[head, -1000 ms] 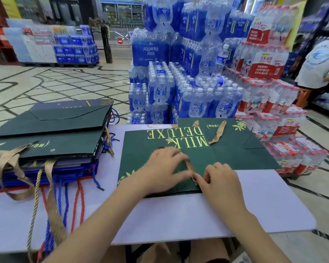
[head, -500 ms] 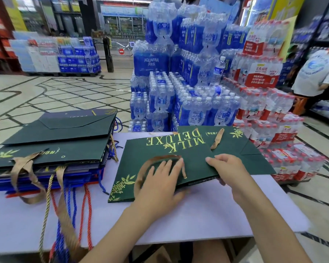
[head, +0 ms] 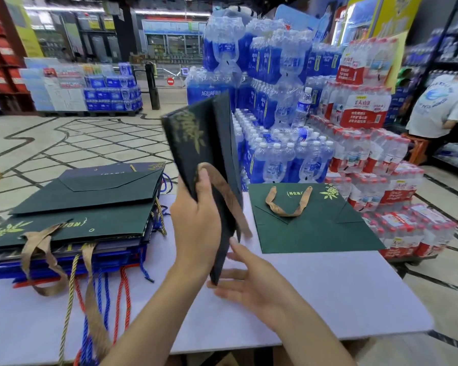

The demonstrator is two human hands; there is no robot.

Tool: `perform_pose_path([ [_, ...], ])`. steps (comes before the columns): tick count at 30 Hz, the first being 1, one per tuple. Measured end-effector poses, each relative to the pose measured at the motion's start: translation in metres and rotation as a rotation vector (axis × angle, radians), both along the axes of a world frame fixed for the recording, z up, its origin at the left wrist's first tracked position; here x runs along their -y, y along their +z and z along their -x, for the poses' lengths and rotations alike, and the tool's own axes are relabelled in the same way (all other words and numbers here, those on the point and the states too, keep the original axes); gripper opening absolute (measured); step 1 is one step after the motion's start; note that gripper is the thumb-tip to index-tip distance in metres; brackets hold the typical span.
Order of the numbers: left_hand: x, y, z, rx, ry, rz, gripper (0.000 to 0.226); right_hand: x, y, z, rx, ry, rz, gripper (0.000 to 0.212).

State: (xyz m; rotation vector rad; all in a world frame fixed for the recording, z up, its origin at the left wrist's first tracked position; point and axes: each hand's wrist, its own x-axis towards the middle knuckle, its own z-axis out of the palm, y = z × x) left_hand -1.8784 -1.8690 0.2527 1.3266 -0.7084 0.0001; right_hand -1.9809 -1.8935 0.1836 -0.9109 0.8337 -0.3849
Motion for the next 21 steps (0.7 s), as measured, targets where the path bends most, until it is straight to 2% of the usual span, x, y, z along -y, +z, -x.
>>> perform_pose_path([
  [4, -0.003, -0.001, -0.008, -0.325, -0.093, 0.159, 0.019, 0.022, -0.007, 0.011, 0.071, -0.277, 0.186, 0.012],
  [5, -0.005, -0.003, -0.014, -0.388, -0.128, 0.154, 0.016, 0.032, -0.005, 0.019, 0.066, -0.340, 0.227, 0.013],
  [8, -0.013, -0.020, -0.027, -0.596, -0.252, 0.062, 0.019, 0.054, 0.007, 0.047, -0.059, -0.464, 0.374, 0.034],
  [11, -0.024, -0.043, -0.032, -0.719, -0.351, -0.043, 0.011, 0.069, 0.008, 0.073, -0.203, -0.472, 0.484, 0.043],
  [14, -0.038, -0.071, -0.032, -0.746, -0.357, -0.169, 0.012, 0.071, 0.002, 0.087, -0.269, -0.388, 0.535, 0.024],
  [16, -0.046, -0.088, -0.033, -0.789, -0.330, -0.232, 0.023, 0.071, -0.009, 0.093, -0.348, -0.323, 0.588, 0.019],
  [18, -0.054, -0.102, -0.035, -0.704, -0.271, -0.373, 0.031, 0.073, -0.019, 0.095, -0.502, -0.287, 0.682, 0.018],
  [20, -0.063, -0.109, -0.037, -0.388, -0.122, -0.646, 0.040, 0.078, -0.026, 0.095, -0.773, -0.217, 0.820, 0.013],
  [21, -0.068, -0.109, -0.038, -0.165, -0.053, -0.813, 0.045, 0.080, -0.030, 0.095, -0.924, -0.179, 0.913, 0.021],
])
